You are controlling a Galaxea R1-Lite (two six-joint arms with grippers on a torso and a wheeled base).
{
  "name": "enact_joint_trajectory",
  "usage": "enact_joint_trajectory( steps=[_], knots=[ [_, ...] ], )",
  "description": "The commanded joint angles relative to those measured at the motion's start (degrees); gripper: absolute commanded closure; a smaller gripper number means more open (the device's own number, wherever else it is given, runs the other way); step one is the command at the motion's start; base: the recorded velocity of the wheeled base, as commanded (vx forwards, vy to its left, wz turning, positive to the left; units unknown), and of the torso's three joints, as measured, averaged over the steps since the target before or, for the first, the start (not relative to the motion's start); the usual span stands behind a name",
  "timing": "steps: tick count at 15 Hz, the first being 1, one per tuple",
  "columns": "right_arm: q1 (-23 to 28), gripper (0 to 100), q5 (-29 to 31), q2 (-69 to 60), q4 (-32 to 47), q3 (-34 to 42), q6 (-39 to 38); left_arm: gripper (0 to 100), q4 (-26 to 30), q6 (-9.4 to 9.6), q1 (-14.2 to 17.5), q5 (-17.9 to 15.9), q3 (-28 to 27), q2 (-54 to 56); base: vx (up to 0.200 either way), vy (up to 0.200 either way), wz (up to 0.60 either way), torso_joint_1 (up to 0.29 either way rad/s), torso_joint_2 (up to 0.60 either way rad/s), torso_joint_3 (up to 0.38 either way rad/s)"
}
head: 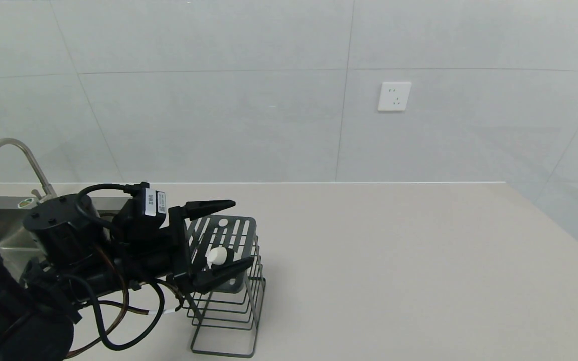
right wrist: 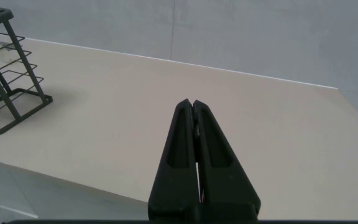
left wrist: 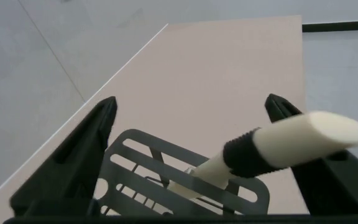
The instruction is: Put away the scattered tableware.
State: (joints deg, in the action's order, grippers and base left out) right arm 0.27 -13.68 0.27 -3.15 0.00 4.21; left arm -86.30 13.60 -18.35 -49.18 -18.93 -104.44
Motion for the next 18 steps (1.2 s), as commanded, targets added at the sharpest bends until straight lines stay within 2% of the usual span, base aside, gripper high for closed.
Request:
enact_joint_trajectory(
  steps=[1, 4, 6, 11, 16, 18],
  knots=[
    [0.00, 100, -0.03, 0.17, -0.02, 0.00, 0.01, 0, -0.01, 0.11, 0.24, 0.13, 0.12, 1.08, 0.000, 0.000, 0.00, 0.000, 0.00, 0.000],
    [0.00, 100, -0.03, 0.08, -0.02, 0.00, 0.01, 0, -0.01, 0.19, 0.15, 0.31, 1.79, 3.01, 0.000, 0.000, 0.00, 0.000, 0.00, 0.000],
    [0.00, 100, -0.03, 0.08, -0.02, 0.00, 0.01, 0, -0.01, 0.11, 0.07, 0.31, 5.75, 7.23, 0.000, 0.000, 0.00, 0.000, 0.00, 0.000],
    [0.00, 100, -0.03, 0.08, -0.02, 0.00, -0.07, 0, 0.16, 0.11, -0.46, 0.40, 10.41, 15.58, 0.000, 0.000, 0.00, 0.000, 0.00, 0.000],
    [0.00, 100, -0.03, 0.08, -0.02, 0.00, -0.07, 0, 0.60, 0.11, -0.20, 0.66, 18.93, 27.80, 0.000, 0.000, 0.00, 0.000, 0.00, 0.000],
    [0.00, 100, -0.03, 0.08, -0.02, 0.00, -0.07, 0, 1.22, -0.51, 0.33, 1.01, 18.93, 32.81, 0.000, 0.000, 0.00, 0.000, 0.00, 0.000]
  ],
)
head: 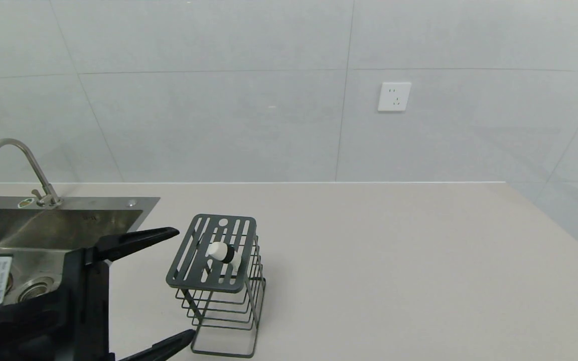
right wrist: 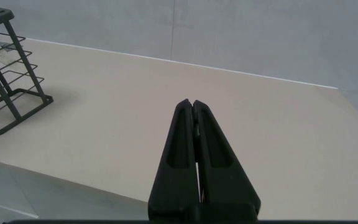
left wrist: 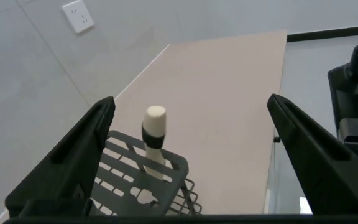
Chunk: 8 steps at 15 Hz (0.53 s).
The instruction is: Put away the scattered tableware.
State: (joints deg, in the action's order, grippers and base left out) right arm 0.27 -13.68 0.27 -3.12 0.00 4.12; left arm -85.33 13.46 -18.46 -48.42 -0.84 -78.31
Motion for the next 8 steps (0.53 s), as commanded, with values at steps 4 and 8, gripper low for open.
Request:
enact_joint_trajectory(
  steps=[4, 8],
  knots=[
    [0.00, 100, -0.03, 0.08, -0.04, 0.00, 0.01, 0, 4.74, -4.76, 0.53, 6.15, 0.84, 15.73, 0.000, 0.000, 0.00, 0.000, 0.00, 0.000],
    [0.00, 100, -0.03, 0.08, -0.04, 0.00, -0.08, 0, 8.34, -11.70, 0.61, 17.57, 0.84, 23.29, 0.000, 0.000, 0.00, 0.000, 0.00, 0.000]
  ],
)
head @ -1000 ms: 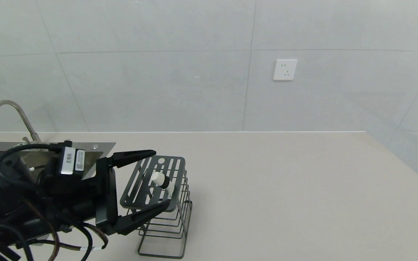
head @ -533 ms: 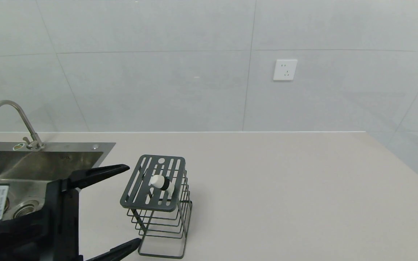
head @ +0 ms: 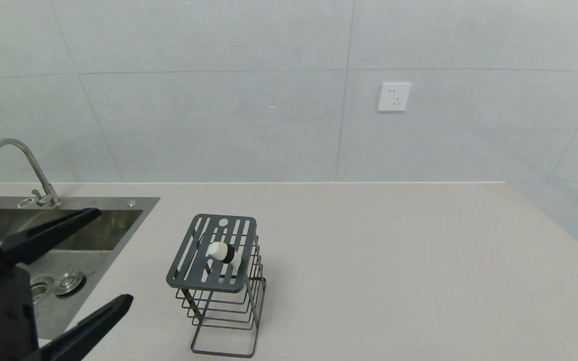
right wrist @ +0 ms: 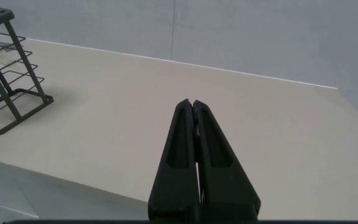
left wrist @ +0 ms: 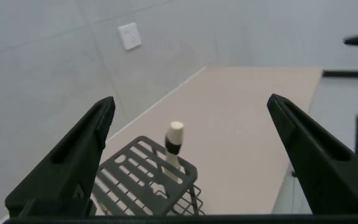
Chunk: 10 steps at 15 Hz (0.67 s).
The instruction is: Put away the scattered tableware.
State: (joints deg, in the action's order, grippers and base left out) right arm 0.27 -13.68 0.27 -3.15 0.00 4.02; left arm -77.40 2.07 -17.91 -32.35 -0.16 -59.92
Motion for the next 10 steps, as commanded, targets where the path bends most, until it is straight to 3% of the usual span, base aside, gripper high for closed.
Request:
enact_joint_trajectory(
  steps=[1, 4, 9, 10],
  knots=[
    [0.00, 100, -0.03, 0.08, -0.02, 0.00, -0.33, 0, 1.02, -0.49, 0.51, 2.03, 0.16, 7.27, 0.000, 0.000, 0.00, 0.000, 0.00, 0.000],
    [0.00, 100, 0.05, 0.08, -0.02, 0.00, -0.77, 0, 5.50, -0.58, 7.19, 2.03, -0.28, 15.80, 0.000, 0.000, 0.00, 0.000, 0.00, 0.000],
    [0.00, 100, -0.03, 0.08, -0.02, 0.00, -0.68, 0, 18.78, -1.37, 10.35, 2.12, 0.16, 31.26, 0.000, 0.000, 0.00, 0.000, 0.00, 0.000],
    [0.00, 100, -0.03, 0.08, -0.02, 0.00, -0.68, 0, 25.72, -1.55, 11.49, 2.12, -0.28, 39.88, 0.000, 0.000, 0.00, 0.000, 0.00, 0.000]
  ],
)
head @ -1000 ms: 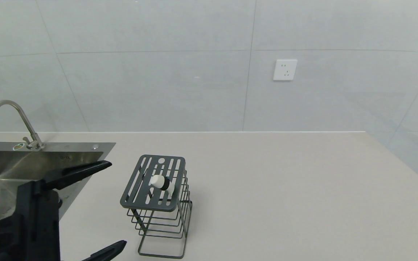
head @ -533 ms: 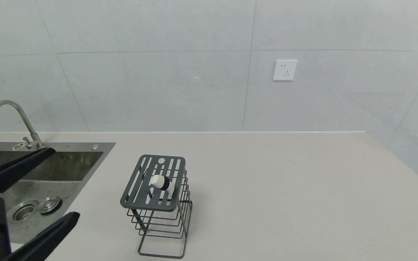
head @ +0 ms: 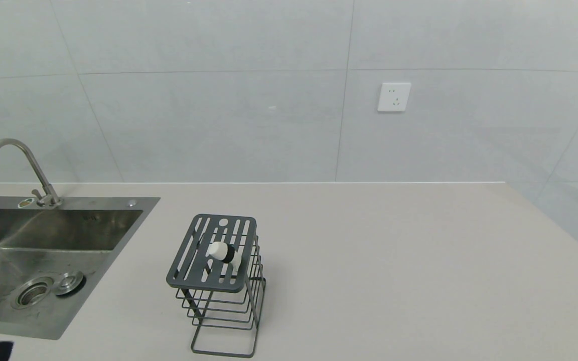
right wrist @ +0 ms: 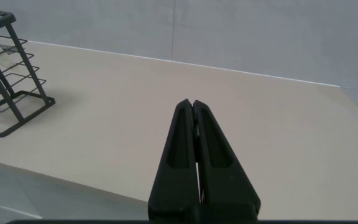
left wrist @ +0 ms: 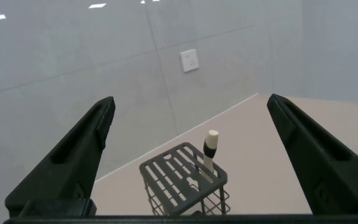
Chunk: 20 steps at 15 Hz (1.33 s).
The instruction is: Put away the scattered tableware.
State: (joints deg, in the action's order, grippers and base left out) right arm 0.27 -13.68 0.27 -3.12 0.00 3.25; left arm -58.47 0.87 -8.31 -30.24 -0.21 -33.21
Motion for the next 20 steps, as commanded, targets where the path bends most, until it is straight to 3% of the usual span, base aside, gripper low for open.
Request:
enact_joint_trajectory(
  steps=[1, 3, 4, 6, 10, 11, 13, 14, 15, 17, 18, 19, 20],
  knots=[
    [0.00, 100, -0.03, 0.08, -0.04, 0.00, 0.08, 0, 13.29, -0.87, 2.69, 0.01, -1.46, 18.88, 0.000, 0.000, 0.00, 0.000, 0.00, 0.000],
    [0.00, 100, -0.03, 0.08, -0.04, 0.00, 0.08, 0, 23.49, -2.01, 4.36, 0.10, -2.69, 25.38, 0.000, 0.000, 0.00, 0.000, 0.00, 0.000],
    [0.00, 100, -0.03, 0.08, -0.04, 0.00, 0.08, 0, 29.73, -3.59, 5.50, 0.71, -3.22, 28.72, 0.000, 0.000, 0.00, 0.000, 0.00, 0.000],
    [0.00, 100, -0.03, 0.08, -0.04, 0.00, 0.00, 0, 31.31, -4.64, 5.77, 1.77, -3.22, 29.08, 0.000, 0.000, 0.00, 0.000, 0.00, 0.000],
    [0.00, 100, -0.03, 0.17, -0.13, 0.00, 0.00, 0, 35.09, -4.21, 6.56, 12.84, 0.03, 29.52, 0.000, 0.000, 0.00, 0.000, 0.00, 0.000],
    [0.00, 100, -0.03, 0.17, -0.48, 0.00, 0.00, 0, 37.81, -3.94, 7.17, 17.68, 0.12, 30.39, 0.000, 0.000, 0.00, 0.000, 0.00, 0.000],
    [0.00, 100, -0.03, 0.08, -0.48, 0.00, 0.00, 0, 50.29, -1.30, 8.31, 18.64, 0.21, 33.21, 0.000, 0.000, 0.00, 0.000, 0.00, 0.000],
    [0.00, 100, -0.03, 0.08, -0.48, 0.00, 0.00, 0, 53.02, -0.69, 8.31, 18.91, 0.21, 33.21, 0.000, 0.000, 0.00, 0.000, 0.00, 0.000],
    [0.00, 100, -0.03, 0.17, -0.48, 0.00, 0.00, 0, 54.77, -0.34, 8.31, 20.14, 0.21, 33.21, 0.000, 0.000, 0.00, 0.000, 0.00, 0.000],
    [0.00, 100, 0.14, 0.17, -0.48, 0.00, -0.09, 0, 55.21, 1.24, 8.31, 30.33, 0.12, 33.21, 0.000, 0.000, 0.00, 0.000, 0.00, 0.000],
    [0.00, 100, 0.49, 0.08, -0.48, 0.00, -0.71, 0, 55.30, 0.98, 8.23, 32.79, 0.12, 33.21, 0.000, 0.000, 0.00, 0.000, 0.00, 0.000],
    [0.00, 100, 2.25, 0.08, -0.39, 0.00, -1.41, 0, 55.39, 0.80, 8.23, 33.41, 0.12, 33.21, 0.000, 0.000, 0.00, 0.000, 0.00, 0.000],
    [0.00, 100, 11.04, 0.17, 1.80, 0.00, -2.20, 0, 55.13, 1.42, 8.23, 33.67, 0.12, 33.21, 0.000, 0.000, 0.00, 0.000, 0.00, 0.000]
  ],
)
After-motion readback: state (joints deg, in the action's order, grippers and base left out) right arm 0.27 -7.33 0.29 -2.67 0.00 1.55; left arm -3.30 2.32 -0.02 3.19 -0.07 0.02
